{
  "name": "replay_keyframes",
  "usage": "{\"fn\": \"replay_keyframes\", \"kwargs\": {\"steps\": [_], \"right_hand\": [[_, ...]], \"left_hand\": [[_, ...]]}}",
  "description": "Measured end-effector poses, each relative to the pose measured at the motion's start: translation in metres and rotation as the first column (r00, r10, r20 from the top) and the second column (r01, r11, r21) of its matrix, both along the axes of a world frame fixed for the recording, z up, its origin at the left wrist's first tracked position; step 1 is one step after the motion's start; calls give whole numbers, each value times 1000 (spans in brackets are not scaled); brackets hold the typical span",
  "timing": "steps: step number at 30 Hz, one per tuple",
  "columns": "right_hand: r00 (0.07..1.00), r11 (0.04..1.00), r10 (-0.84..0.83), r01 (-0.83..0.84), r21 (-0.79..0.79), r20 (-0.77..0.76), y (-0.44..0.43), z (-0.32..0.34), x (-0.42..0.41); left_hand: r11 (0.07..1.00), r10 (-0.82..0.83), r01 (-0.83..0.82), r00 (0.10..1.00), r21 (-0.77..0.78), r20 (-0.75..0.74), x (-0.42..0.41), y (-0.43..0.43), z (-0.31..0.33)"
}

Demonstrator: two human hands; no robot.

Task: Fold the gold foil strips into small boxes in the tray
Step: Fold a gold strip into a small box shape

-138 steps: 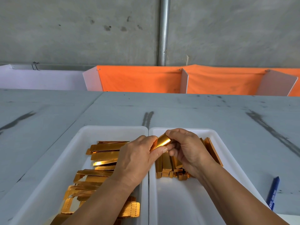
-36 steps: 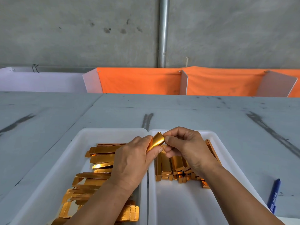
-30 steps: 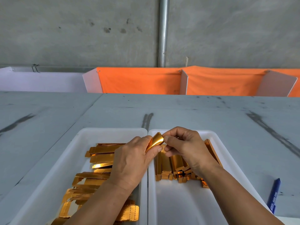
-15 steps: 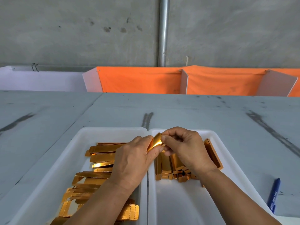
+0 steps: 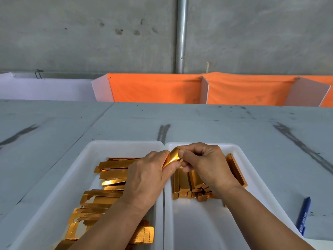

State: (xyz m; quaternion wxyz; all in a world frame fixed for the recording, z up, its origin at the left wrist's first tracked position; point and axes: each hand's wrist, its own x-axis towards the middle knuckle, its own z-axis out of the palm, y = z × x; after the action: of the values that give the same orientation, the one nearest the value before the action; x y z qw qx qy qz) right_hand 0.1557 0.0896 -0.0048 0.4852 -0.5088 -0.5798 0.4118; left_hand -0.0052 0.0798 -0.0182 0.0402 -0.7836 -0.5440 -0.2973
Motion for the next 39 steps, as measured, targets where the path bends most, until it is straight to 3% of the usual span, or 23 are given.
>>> {"fn": "replay_keyframes", "kwargs": {"steps": [17,36,39], "right_hand": [[999,999,34,-34,5,7,-1,0,-3],[992,988,122,-117,-101,39,2,4,3],[995,989,101,-99,-113,15,4,4,5]], "left_hand": [[998,-53,55,996,-35,65,-2,4,-1],[991,-111,109,994,-74,-24,-4,9,-4],[999,-41,42,999,-27,11,-6,10,-5]]}}
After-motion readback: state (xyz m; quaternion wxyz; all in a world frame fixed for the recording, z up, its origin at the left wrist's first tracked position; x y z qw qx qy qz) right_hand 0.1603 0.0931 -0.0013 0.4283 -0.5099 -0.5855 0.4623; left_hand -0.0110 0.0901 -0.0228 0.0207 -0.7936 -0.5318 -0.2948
